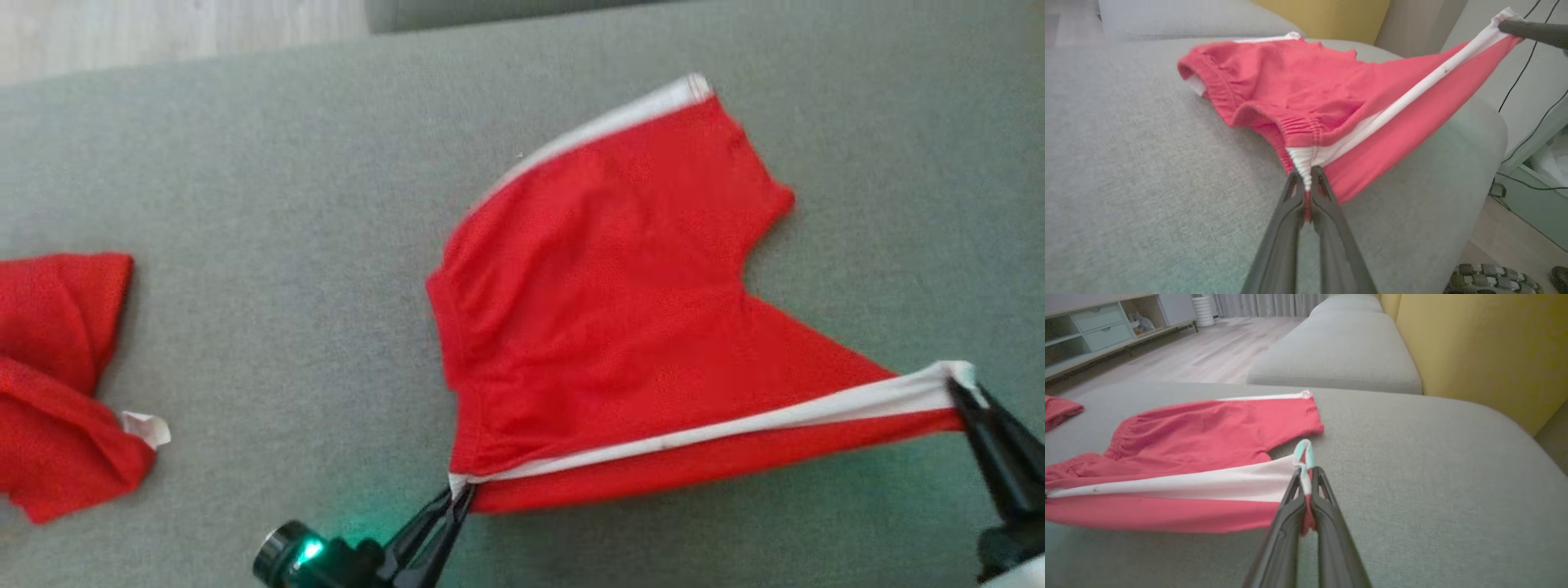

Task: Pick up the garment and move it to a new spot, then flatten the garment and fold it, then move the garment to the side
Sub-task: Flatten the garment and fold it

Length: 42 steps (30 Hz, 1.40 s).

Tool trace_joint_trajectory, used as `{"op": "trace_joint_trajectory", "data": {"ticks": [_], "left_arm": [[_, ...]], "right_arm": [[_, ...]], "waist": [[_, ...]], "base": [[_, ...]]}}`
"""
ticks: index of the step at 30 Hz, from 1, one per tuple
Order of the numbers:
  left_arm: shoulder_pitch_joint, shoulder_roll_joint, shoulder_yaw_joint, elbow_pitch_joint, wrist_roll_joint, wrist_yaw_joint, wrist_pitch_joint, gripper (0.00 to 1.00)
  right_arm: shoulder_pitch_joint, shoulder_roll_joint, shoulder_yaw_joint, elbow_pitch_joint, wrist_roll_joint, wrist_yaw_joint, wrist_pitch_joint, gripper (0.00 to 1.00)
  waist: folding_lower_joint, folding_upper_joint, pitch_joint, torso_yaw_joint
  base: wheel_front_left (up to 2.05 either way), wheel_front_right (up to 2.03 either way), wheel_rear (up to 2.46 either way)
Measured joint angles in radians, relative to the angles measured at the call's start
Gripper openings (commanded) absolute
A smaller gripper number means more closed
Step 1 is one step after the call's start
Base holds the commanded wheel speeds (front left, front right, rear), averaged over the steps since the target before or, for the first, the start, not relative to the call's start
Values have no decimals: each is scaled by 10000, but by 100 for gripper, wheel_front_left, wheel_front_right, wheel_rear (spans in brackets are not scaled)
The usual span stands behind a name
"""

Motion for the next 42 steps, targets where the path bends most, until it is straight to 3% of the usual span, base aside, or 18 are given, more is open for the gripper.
{"op": "trace_joint_trajectory", "data": {"ticks": [5, 12, 23, 32, 39, 41, 42], "left_arm": [[323, 31, 226, -1248, -240, 205, 92, 0], [-1619, -617, 337, -920, -272, 414, 1172, 0], [-4072, -1340, 483, 765, -146, 439, 1638, 0], [-5640, -1816, 479, 2366, 13, 278, 1394, 0], [-6281, -2050, 470, 3066, 17, 261, 1062, 0], [-6483, -2157, 445, 3394, 29, 190, 907, 89], [-6532, -2186, 443, 3496, 35, 194, 855, 100]], "right_arm": [[446, 706, -1275, -1099, -579, 0, 976, 0], [-1807, 1160, -1381, 102, -966, 2, 1987, 0], [-6842, 462, 972, 3931, -997, 0, 2314, 0], [-9427, 303, 2638, 6445, -784, 0, 1680, 0], [-10791, 332, 3551, 7720, -715, 0, 1149, 0], [-11263, 362, 4232, 8113, -355, 0, 959, 100], [-11359, 380, 4449, 8251, -240, 0, 880, 100]], "waist": [[1, 0, -393, 261], [6, 0, -120, 820], [7, 0, 904, 1304], [6, 0, 1539, 1646], [5, -1, 1924, 1723], [5, 0, 2067, 1781], [6, 0, 2092, 1802]], "base": [[0, 0, 0], [0, 0, 0], [0, 0, 0], [0, 0, 0], [0, 0, 0], [0, 0, 0], [0, 0, 0]]}}
